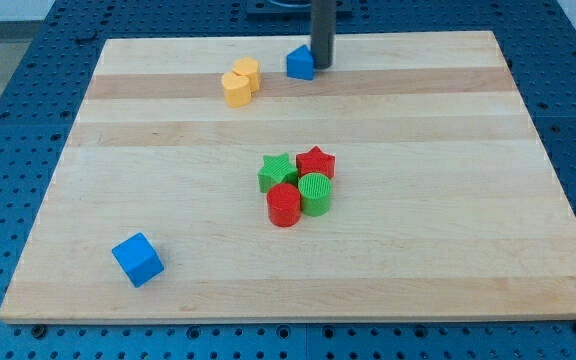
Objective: Move your arm closer to the blue cube
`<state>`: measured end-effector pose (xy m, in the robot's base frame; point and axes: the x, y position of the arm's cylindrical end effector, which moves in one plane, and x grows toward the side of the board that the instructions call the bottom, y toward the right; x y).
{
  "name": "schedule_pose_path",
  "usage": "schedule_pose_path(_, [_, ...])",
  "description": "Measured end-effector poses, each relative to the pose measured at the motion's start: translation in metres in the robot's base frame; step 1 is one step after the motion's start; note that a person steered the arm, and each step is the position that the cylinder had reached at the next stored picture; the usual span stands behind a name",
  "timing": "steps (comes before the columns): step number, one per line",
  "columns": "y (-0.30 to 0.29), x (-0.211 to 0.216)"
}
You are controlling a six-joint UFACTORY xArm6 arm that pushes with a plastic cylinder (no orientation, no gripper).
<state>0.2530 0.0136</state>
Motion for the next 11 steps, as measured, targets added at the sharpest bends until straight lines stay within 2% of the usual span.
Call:
schedule_pose_path(2, [-0.05,0.002])
schedule_pose_path(3, [-0.016,0.04])
schedule_pose_path(4, [-0.04,0.101])
schedule_pose_path(5, [-0.112,0.169])
schedule_pose_path(6, [-0.139,0.228])
schedule_pose_path(8, [-0.118,0.328])
schedule_pose_path(9, [-0.163,0.365])
schedule_pose_path(10, [-0.206,0.363])
schedule_pose_path(11, [-0.207,0.35])
